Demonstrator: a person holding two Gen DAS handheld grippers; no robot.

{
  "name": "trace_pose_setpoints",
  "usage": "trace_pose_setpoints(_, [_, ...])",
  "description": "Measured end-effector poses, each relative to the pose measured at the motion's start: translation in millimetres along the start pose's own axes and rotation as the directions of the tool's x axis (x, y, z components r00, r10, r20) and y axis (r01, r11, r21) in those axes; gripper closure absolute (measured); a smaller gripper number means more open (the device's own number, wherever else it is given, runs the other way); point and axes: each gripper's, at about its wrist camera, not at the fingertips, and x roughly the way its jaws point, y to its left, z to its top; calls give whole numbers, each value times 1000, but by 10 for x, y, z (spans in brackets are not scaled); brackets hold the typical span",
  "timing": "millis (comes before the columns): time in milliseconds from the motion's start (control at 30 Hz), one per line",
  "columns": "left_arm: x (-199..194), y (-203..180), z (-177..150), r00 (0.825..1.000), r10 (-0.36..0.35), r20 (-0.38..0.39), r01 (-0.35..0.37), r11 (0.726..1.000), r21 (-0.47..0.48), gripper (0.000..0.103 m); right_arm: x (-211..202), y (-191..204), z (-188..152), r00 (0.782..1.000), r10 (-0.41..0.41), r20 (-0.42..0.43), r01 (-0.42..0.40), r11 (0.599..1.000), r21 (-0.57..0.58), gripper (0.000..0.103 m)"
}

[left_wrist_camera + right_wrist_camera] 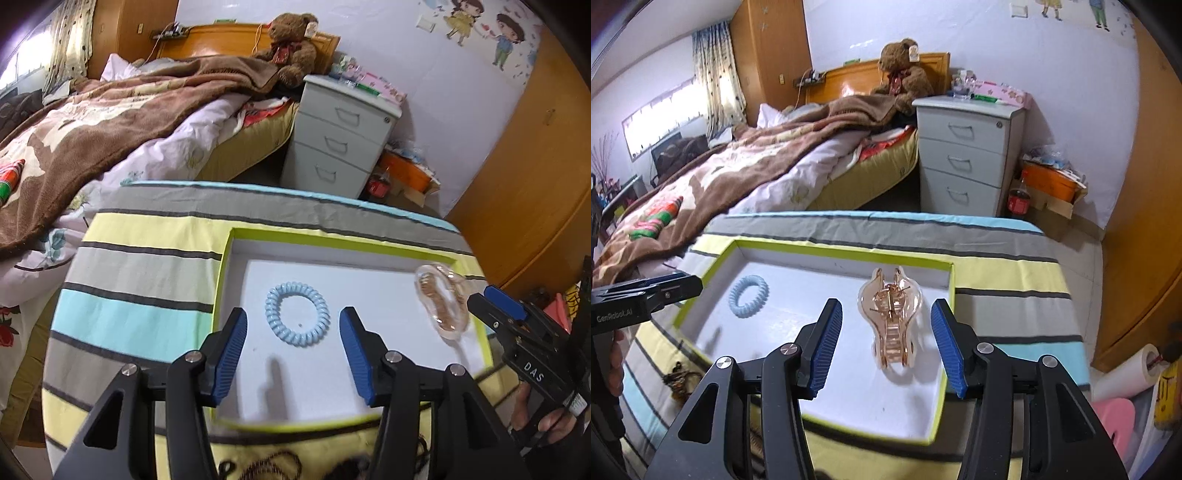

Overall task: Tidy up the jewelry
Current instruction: 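Grasp the purple coil hair tie with the right tool while the left tool reaches the bead bracelet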

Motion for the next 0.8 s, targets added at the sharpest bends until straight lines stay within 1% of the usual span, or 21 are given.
trace_pose_setpoints(167, [-284, 69, -154, 999, -22, 39, 22, 1000, -13, 46, -288, -56, -202, 1000, -5, 19, 5, 1000, 25, 52])
trace_pose_setpoints(233, [-370, 110, -245, 999, -22, 45, 23, 999, -23, 44, -358, -86, -291, 1000, -10, 14, 10, 999, 38, 52])
trace_pose_setpoints(333, [-464, 175, -382, 999, -15, 45, 16, 999, -29, 44, -454, -149, -471, 1000, -18, 3, 18, 998, 68, 52])
trace_pose_setpoints(500, [-614, 272, -620, 999, -3, 49, 5, 999, -34, 43, -522, -199, -731, 998, -50, -34, 53, 996, 68, 52])
trace_pose_setpoints(667, [-677, 369, -822, 999, 10, 40, -8, 999, -46, 43, -569, -246, -930, 996, -67, -59, 71, 995, 67, 52])
trace_pose_setpoints(800, [-659, 434, -961, 1000, 25, 10, -25, 999, -38, 43, -553, -279, -1037, 994, -69, -81, 76, 994, 80, 52])
